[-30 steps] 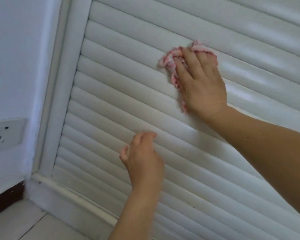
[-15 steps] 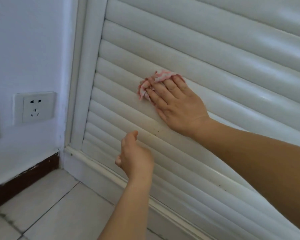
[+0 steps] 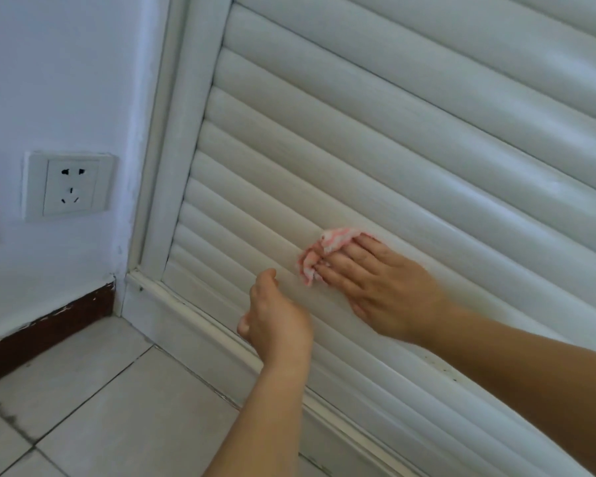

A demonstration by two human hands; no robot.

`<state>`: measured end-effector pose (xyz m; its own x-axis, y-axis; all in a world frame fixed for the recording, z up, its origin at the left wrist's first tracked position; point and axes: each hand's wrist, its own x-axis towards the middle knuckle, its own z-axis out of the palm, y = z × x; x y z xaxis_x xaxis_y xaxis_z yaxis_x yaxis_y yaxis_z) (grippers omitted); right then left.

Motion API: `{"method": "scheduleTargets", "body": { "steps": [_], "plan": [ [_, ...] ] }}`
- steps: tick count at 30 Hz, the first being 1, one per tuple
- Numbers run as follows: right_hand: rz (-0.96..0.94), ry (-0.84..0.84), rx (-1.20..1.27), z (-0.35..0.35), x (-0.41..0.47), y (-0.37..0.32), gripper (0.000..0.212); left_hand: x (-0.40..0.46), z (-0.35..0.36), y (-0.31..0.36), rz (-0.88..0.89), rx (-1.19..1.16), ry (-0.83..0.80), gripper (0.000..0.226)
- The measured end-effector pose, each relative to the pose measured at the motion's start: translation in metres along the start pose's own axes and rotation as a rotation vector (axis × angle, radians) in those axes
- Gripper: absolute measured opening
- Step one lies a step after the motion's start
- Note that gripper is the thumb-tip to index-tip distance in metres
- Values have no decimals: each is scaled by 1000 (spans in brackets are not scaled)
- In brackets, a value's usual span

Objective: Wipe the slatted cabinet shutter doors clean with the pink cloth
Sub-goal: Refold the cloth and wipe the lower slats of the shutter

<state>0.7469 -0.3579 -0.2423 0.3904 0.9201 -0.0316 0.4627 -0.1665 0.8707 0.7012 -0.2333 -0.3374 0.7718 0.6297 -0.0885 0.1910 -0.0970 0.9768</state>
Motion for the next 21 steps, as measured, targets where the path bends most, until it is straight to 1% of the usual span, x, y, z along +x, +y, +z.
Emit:
{"method": "scheduleTargets", "body": {
  "steps": [2,4,8,10,13,16,18,19,21],
  "plan": [
    [-30,-55,18,2,-22,-4,54,-1,-1,-1,0,9,-11,57],
    [-53,-71,23,4,-40,-5,48,-1,-4,-1,1,16,-17,58],
    [-32,-103,43,5,-42,-4,56,1,-6,-2,-3,22,-15,60],
    [-38,-84,41,9,-31,-6,55,1,-6,-3,-12,15,-15,59],
    [-29,-54,-48,12,-3,-15,55,-1,-6,-6,-22,10,-15,58],
    [-1,-88,-145,7,34,-26,59,-2,-7,-6,-41,0,-13,56],
    [30,-75,-145,4,57,-32,58,-1,-8,-6,-49,-12,-13,55],
    [51,-78,-136,3,66,-33,58,-2,-8,-6,-50,-27,-20,57],
    [54,-83,-210,3,77,-35,61,-3,-6,-8,-39,-96,-52,69]
  ]
}}
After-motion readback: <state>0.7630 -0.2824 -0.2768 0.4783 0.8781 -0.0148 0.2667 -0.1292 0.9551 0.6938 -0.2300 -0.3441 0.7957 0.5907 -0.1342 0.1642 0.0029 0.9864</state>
